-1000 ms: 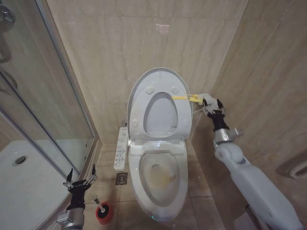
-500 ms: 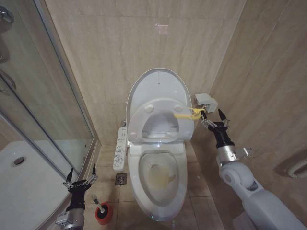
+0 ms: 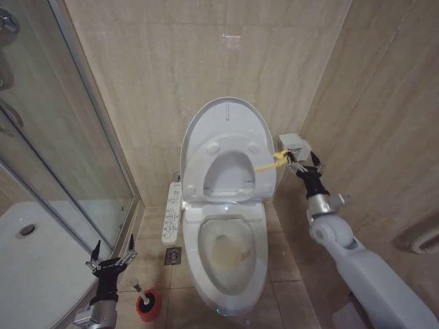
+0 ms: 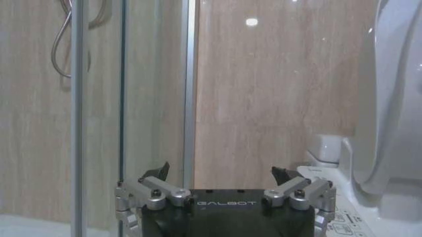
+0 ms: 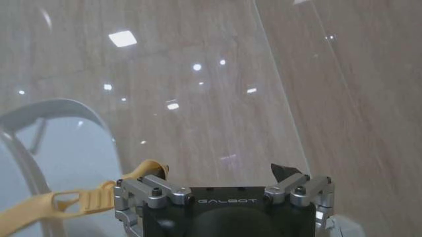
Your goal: Open the toilet lid, clean the toilet bowl with a toilet brush, close the toilet lid, and flush.
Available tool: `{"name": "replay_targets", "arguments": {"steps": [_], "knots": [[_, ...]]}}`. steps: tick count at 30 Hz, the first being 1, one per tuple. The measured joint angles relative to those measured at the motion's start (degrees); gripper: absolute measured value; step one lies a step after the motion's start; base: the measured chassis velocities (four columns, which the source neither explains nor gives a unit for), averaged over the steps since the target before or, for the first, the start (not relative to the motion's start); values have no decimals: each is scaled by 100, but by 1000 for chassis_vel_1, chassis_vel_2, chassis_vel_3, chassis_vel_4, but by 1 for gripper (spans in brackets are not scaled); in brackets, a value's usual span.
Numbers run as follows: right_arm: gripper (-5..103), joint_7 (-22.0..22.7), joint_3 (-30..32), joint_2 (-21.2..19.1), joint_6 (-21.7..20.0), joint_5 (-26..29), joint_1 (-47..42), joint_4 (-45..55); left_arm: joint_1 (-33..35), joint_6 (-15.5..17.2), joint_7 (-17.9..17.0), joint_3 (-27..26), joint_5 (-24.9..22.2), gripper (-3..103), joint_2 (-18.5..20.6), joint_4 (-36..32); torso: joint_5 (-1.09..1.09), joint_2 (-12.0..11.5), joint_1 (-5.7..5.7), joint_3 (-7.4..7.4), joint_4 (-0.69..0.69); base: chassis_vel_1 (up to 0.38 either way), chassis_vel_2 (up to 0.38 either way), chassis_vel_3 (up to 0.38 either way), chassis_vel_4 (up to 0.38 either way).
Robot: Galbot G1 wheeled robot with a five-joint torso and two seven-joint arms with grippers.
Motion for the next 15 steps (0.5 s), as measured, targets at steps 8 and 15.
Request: {"name": "replay_targets", "arguments": {"steps": [8,15], "knots": [[100,-52,-478,98,-14,52,978,-850,-13,5,-2,-5,-4,100,-10,39,0,0,0,0,0,0,0,0,0],[100,-88,-746,208,-53,107,1501,-1266,-13,4,-3,-12,-5,100,-25,82,-1,0,0,1,-3,0,0,0,0]]}}
